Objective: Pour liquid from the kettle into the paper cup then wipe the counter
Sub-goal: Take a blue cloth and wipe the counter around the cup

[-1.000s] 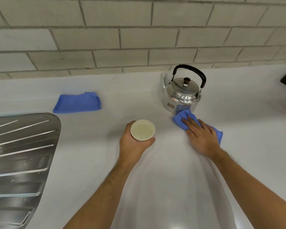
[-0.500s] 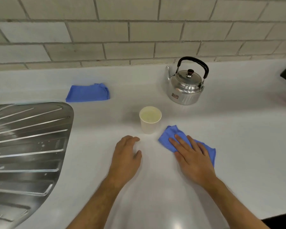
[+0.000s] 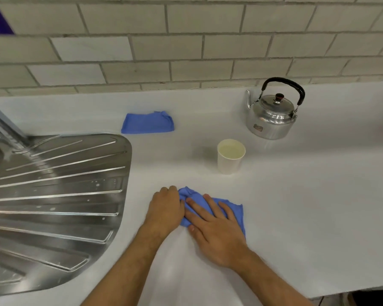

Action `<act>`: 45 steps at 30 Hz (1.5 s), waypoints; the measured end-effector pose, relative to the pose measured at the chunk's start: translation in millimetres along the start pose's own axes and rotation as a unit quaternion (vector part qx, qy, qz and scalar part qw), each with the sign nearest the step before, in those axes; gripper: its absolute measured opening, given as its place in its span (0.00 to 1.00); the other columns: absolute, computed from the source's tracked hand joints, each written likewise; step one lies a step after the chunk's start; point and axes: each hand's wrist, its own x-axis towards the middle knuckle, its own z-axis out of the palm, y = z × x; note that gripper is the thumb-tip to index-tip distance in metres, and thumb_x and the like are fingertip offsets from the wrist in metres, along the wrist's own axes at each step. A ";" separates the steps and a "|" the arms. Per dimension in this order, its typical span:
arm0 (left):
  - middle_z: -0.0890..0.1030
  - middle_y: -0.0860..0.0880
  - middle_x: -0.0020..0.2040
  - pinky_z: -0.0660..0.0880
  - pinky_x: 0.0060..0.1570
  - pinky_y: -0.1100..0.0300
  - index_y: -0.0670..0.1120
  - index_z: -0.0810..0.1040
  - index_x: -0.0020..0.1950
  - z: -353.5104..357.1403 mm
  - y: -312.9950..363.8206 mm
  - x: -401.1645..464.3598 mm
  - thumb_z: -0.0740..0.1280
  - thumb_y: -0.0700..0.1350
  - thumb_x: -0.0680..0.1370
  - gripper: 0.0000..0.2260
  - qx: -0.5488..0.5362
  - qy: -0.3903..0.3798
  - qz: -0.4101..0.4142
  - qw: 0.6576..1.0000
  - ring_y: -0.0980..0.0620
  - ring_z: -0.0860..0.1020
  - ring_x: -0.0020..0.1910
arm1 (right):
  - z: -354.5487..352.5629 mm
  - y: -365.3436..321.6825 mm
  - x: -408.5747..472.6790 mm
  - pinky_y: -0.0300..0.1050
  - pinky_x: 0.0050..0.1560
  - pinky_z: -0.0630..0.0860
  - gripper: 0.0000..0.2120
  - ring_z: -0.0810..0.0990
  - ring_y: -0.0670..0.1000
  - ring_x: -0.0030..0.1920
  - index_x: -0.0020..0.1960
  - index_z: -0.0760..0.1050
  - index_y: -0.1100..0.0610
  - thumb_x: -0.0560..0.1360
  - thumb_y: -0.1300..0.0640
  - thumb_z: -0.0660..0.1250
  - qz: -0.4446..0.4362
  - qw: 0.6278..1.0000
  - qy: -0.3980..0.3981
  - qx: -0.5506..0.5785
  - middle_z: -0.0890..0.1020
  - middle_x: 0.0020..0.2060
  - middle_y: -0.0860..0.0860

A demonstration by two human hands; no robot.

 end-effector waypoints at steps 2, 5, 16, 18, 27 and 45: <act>0.78 0.39 0.57 0.70 0.51 0.55 0.38 0.72 0.58 -7.8 -13.5 6.5 0.57 0.43 0.80 0.11 0.012 0.004 -0.024 1.000 0.42 0.76 0.55 | 0.1 -6.6 18.6 0.52 0.74 0.32 0.23 0.38 0.49 0.78 0.77 0.46 0.33 0.82 0.41 0.41 -0.015 1.000 -0.020 0.014 0.43 0.76 0.33; 0.78 0.37 0.57 0.70 0.50 0.53 0.37 0.72 0.57 -20.6 -28.0 18.4 0.59 0.41 0.79 0.11 0.001 0.009 -0.062 0.998 0.38 0.76 0.56 | -5.5 -12.0 48.6 0.54 0.75 0.38 0.22 0.42 0.48 0.79 0.75 0.50 0.32 0.83 0.44 0.44 -0.041 0.996 -0.043 0.073 0.49 0.77 0.33; 0.79 0.39 0.58 0.72 0.51 0.55 0.38 0.73 0.58 -30.0 -50.2 23.4 0.63 0.43 0.78 0.11 0.026 0.018 -0.175 0.984 0.39 0.78 0.57 | -42.8 23.8 72.6 0.46 0.47 0.71 0.32 0.72 0.54 0.52 0.60 0.72 0.57 0.68 0.34 0.69 0.143 0.988 -0.026 0.050 0.72 0.53 0.54; 0.79 0.39 0.58 0.72 0.50 0.55 0.38 0.74 0.57 -29.9 -51.1 25.5 0.63 0.42 0.78 0.11 0.019 0.030 -0.189 0.981 0.40 0.78 0.56 | -45.8 21.4 82.7 0.46 0.42 0.72 0.26 0.75 0.54 0.47 0.54 0.74 0.58 0.68 0.39 0.72 0.144 0.984 -0.037 0.100 0.75 0.48 0.54; 0.79 0.36 0.58 0.72 0.56 0.49 0.37 0.72 0.60 -39.1 -58.7 61.8 0.60 0.39 0.79 0.11 0.002 0.126 -0.201 0.971 0.36 0.77 0.57 | -51.0 -4.4 144.8 0.50 0.46 0.77 0.15 0.80 0.61 0.49 0.56 0.69 0.59 0.74 0.55 0.68 0.146 0.973 0.091 0.156 0.81 0.49 0.57; 0.81 0.45 0.55 0.72 0.46 0.58 0.46 0.84 0.51 -130.6 -119.2 235.9 0.59 0.35 0.76 0.15 -0.287 0.240 -0.081 0.924 0.44 0.79 0.46 | -83.0 3.7 337.9 0.32 0.39 0.66 0.15 0.78 0.57 0.45 0.44 0.76 0.61 0.70 0.75 0.56 0.178 0.870 0.272 0.370 0.79 0.40 0.54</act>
